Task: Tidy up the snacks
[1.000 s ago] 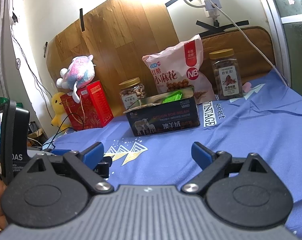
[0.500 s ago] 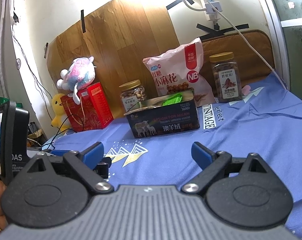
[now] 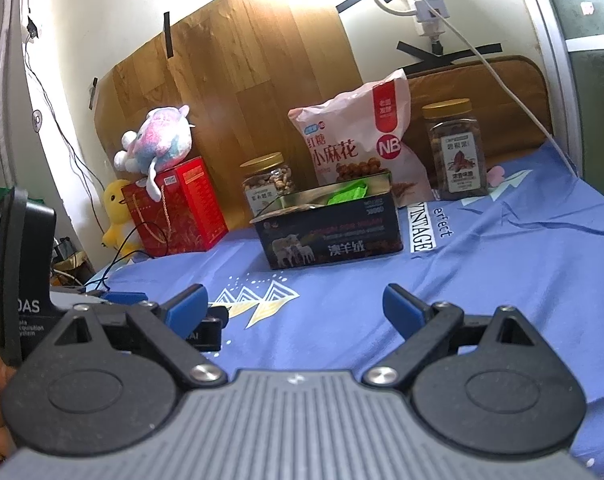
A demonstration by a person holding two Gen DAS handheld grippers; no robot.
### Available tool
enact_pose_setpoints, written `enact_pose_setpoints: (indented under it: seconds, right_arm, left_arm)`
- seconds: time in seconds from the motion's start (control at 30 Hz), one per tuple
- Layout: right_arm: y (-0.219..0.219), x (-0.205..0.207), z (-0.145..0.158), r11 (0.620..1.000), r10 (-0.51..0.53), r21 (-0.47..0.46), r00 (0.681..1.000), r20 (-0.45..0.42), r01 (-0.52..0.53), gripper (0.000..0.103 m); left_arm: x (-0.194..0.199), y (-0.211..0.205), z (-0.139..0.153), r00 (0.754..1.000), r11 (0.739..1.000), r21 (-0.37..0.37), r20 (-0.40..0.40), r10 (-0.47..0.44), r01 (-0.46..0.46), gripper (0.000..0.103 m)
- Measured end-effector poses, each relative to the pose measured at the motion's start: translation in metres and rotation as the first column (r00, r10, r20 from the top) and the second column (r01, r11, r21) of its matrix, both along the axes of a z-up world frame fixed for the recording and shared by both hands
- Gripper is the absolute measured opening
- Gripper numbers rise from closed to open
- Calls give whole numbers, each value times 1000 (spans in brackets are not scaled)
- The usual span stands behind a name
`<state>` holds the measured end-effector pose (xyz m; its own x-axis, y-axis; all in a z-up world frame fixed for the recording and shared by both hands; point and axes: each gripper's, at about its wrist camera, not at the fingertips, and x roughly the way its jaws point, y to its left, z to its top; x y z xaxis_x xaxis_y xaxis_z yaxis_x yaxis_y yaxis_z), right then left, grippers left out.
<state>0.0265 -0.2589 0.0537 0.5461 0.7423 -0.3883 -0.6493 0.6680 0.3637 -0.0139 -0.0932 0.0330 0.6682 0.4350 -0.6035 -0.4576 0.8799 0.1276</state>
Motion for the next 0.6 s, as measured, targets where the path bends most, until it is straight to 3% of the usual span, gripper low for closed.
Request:
enact_pose_setpoints:
  seconds: [0.6]
  right_arm:
    - [5, -2, -4, 1000, 11, -1, 1000, -12, -11, 96]
  left_arm:
    - [-5, 11, 1, 1000, 999, -24, 6, 27, -27, 103]
